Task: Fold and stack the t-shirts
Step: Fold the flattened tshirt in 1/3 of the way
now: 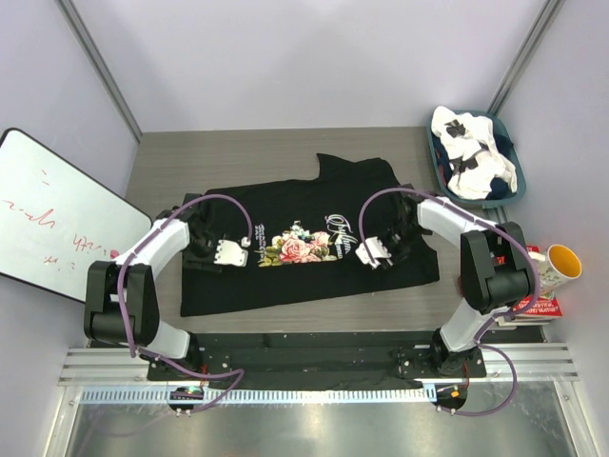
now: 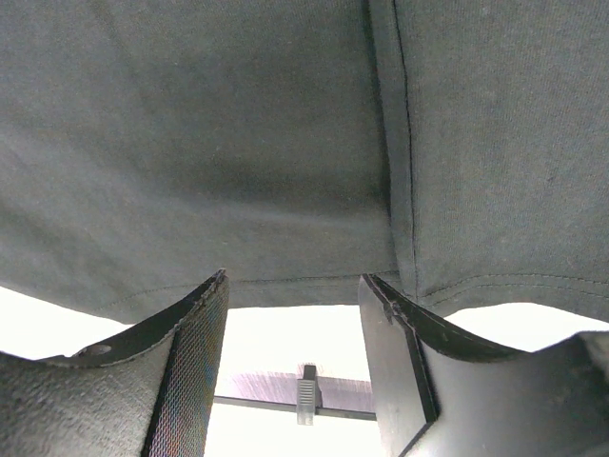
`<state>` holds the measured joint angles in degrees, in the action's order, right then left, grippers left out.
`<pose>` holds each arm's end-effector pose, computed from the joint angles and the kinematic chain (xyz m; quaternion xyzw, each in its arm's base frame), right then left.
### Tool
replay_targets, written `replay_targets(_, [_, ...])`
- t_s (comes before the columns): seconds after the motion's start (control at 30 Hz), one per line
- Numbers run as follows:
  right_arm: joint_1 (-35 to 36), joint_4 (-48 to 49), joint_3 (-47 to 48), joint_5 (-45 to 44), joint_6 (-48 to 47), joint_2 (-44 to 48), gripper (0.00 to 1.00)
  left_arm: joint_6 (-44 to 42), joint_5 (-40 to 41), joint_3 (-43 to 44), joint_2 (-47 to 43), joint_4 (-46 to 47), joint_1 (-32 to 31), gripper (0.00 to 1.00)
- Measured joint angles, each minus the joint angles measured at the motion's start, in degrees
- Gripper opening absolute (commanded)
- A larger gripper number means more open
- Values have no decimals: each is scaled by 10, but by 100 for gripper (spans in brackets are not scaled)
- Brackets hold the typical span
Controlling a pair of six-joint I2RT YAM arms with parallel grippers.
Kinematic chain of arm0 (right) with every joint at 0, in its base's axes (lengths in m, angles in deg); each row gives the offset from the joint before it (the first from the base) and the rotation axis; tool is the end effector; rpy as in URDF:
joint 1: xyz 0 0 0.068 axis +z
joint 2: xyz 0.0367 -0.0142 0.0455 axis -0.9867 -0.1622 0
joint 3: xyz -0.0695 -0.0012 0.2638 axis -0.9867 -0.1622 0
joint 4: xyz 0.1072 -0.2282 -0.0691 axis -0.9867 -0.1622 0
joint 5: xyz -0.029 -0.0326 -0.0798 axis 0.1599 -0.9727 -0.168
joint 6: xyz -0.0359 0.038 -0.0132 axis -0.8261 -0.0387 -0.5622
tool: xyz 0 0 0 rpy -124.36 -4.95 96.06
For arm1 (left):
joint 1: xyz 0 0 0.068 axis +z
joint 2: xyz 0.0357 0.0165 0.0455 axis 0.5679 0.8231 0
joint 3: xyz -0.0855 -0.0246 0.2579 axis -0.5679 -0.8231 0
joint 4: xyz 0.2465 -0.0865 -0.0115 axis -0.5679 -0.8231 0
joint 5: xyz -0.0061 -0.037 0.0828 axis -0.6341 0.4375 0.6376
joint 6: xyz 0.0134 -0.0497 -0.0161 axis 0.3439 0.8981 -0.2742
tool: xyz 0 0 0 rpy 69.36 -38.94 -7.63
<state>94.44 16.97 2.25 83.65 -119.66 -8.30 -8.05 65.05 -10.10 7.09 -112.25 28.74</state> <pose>0.2721 0.0841 0.1764 -0.8713 0.4248 0.1495 0.1950 0.2524 -0.0286 0.1834 0.7430 0.6615 0.0378 0.0944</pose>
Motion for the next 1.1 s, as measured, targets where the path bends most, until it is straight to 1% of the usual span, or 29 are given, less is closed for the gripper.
replay_targets(0.1, [4, 9, -4, 0, 0, -9, 38, 0, 0, 0, 0, 1, 0, 58])
replay_targets(0.13, [5, 12, -5, 0, 0, -10, 31, 0, 0, 0, 0, 1, 0, 57])
replay_targets(0.27, [9, 25, -6, 0, 0, -10, 20, 0, 0, 0, 0, 1, 0, 57])
replay_targets(0.3, [10, 27, -6, 0, 0, -10, 15, 0, 0, 0, 0, 2, 0, 57])
replay_targets(0.4, [11, 31, -6, 0, 0, -10, 9, 0, 0, -1, 0, 3, 0, 58])
replay_targets(0.7, [11, 42, 24, -2, 0, -10, 9, 0, -3, -6, 6, 9, -1, 58])
replay_targets(0.9, [12, 81, 55, -2, 0, -10, 9, 0, -5, -11, 7, 12, -2, 58])
replay_targets(1.1, [23, 131, 61, -1, 0, -25, 9, 1, -5, -16, 7, 13, -5, 58])
